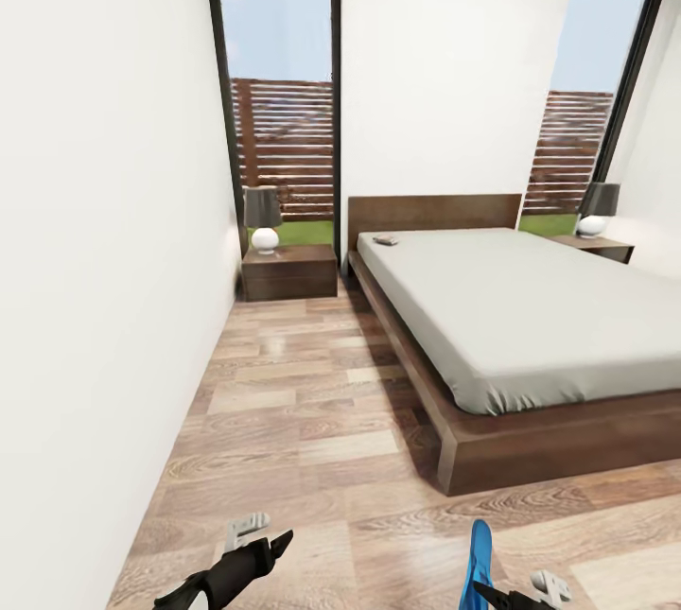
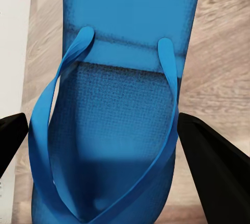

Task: In the bedroom, move the book from the bed onto either nightstand, and place the two sandals side by side next to the bed.

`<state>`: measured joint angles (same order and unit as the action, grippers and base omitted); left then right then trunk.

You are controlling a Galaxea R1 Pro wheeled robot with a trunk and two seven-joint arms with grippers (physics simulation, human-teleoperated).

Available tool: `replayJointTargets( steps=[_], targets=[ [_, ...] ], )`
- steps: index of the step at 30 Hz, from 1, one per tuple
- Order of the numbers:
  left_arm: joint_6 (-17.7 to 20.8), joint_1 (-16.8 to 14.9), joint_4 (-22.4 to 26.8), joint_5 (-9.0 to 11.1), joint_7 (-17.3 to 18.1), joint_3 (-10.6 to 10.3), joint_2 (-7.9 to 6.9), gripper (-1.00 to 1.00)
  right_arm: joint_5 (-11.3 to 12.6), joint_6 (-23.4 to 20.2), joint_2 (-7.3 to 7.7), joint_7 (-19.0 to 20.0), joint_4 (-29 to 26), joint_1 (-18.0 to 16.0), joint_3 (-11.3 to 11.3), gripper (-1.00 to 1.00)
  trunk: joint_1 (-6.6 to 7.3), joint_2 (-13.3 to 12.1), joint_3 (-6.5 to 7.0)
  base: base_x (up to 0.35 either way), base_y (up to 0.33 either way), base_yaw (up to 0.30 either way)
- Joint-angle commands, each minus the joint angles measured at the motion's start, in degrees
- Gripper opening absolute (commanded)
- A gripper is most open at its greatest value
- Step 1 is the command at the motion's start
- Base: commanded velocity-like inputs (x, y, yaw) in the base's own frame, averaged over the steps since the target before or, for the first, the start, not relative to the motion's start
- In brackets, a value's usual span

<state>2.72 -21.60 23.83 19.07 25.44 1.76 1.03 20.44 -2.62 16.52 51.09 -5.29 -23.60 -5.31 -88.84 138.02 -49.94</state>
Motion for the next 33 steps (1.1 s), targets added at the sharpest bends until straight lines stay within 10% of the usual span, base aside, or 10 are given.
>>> replayJointTargets(
  steps=[1,33],
  targets=[
    [0.28,-0.02,-0.01,0.36,0.27,0.18,0.02,1.0,-0.22,-0.28,0.0,0.23,0.02,-0.02,-0.43,-1.0,0.24,-0.39,0.13,0.0,0.0,0.0],
    [0.28,-0.02,-0.01,0.36,0.27,0.17,0.06,1.0,-0.22,-0.19,0.0,0.03,-0.07,-0.02,-0.44,-1.0,7.27,-13.22,5.87,0.0,0.0,-0.013]
  ],
)
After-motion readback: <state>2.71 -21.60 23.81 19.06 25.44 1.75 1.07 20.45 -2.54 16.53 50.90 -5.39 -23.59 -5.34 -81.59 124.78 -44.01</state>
